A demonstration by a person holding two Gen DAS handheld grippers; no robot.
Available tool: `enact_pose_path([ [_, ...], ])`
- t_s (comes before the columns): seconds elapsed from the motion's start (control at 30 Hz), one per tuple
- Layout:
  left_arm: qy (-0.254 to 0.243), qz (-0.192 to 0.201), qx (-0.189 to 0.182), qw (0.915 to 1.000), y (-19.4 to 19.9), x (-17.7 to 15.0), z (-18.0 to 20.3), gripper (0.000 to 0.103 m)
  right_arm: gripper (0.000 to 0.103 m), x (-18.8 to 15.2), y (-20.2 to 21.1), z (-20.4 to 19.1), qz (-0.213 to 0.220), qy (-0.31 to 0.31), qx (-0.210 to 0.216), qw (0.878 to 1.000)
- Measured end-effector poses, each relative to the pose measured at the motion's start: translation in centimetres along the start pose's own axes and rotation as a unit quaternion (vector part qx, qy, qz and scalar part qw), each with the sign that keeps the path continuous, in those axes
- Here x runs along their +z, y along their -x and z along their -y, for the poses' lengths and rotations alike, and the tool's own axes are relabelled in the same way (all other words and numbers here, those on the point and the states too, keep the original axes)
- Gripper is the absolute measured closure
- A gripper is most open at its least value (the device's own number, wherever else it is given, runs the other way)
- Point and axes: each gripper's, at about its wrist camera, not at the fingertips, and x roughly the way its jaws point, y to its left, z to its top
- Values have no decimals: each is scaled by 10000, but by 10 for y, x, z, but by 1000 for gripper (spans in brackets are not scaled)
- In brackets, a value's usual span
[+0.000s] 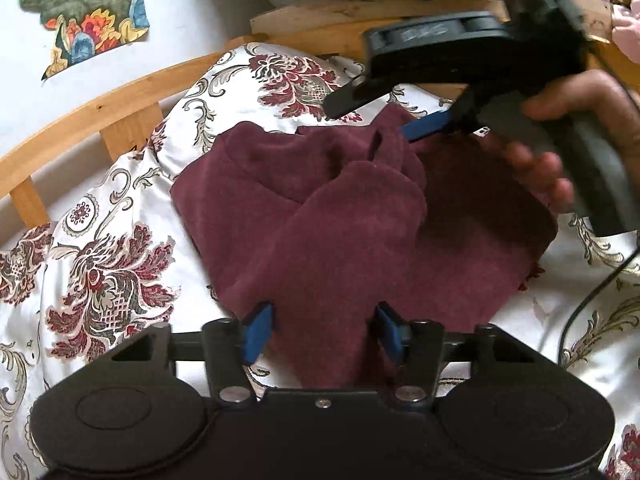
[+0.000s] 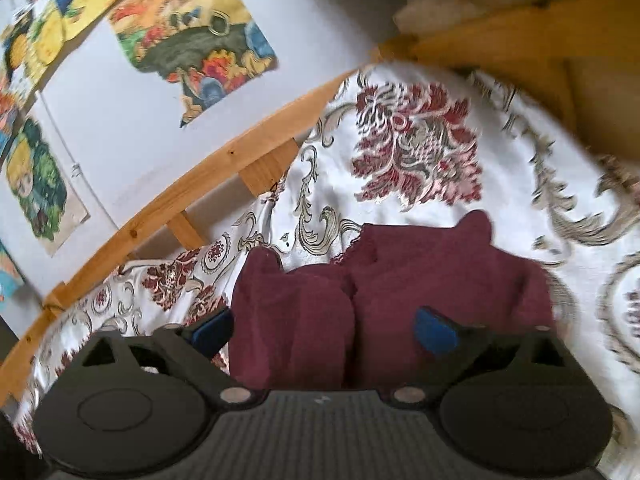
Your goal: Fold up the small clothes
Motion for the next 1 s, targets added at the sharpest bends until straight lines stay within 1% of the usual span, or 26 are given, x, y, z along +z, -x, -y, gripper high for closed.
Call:
enact_pose_path([
  [0.07,38,-21,-42,10000,0,0,-2,51,19,1,-13,1,-82,-16,-41,10000],
  [0.13,70,-44,-76,9999,0,0,-3,52,27,1,-24,0,-183,15,-48,9998],
  [0.2,107,-55,-97,9999,0,-1,-4,53,33,-2,-30,-3,-284,79,-31,9996],
  [0.23,126,-58,-104,9998,0,-1,-5,54,35,-3,-32,-4,-336,96,-43,9994],
  [0.3,139,-60,-108,9998,0,-2,-4,55,35,-6,-38,-7,-399,129,18,9991],
  [0.37,114,-62,-94,9999,0,-1,-4,55,35,-9,-43,-10,-431,155,-62,9989],
  [0.4,97,-63,-85,9999,0,-1,-3,55,38,-10,-47,-11,-443,154,-120,9988],
  [0.47,76,-64,-76,9999,0,-1,-3,57,68,-11,-50,-11,-412,91,-187,9989],
  [0.5,64,-59,-72,9999,0,-1,-3,57,74,-11,-49,-12,-360,81,-228,9991],
  [0.53,59,-50,-73,9999,1,-1,-3,59,82,-12,-47,-13,-295,115,-245,9992],
  [0.57,52,-36,-82,9999,2,-2,-3,61,88,-12,-45,-15,-228,186,-282,9992],
  [0.67,-15,61,-66,10000,5,-3,-1,66,91,-13,-36,-26,-48,575,-422,9974],
  [0.8,-123,226,-33,9997,12,0,6,69,92,-11,-14,-37,255,1089,-554,9922],
  [1.0,-652,523,48,9965,20,8,30,71,92,-6,19,-40,569,1616,-768,9822],
])
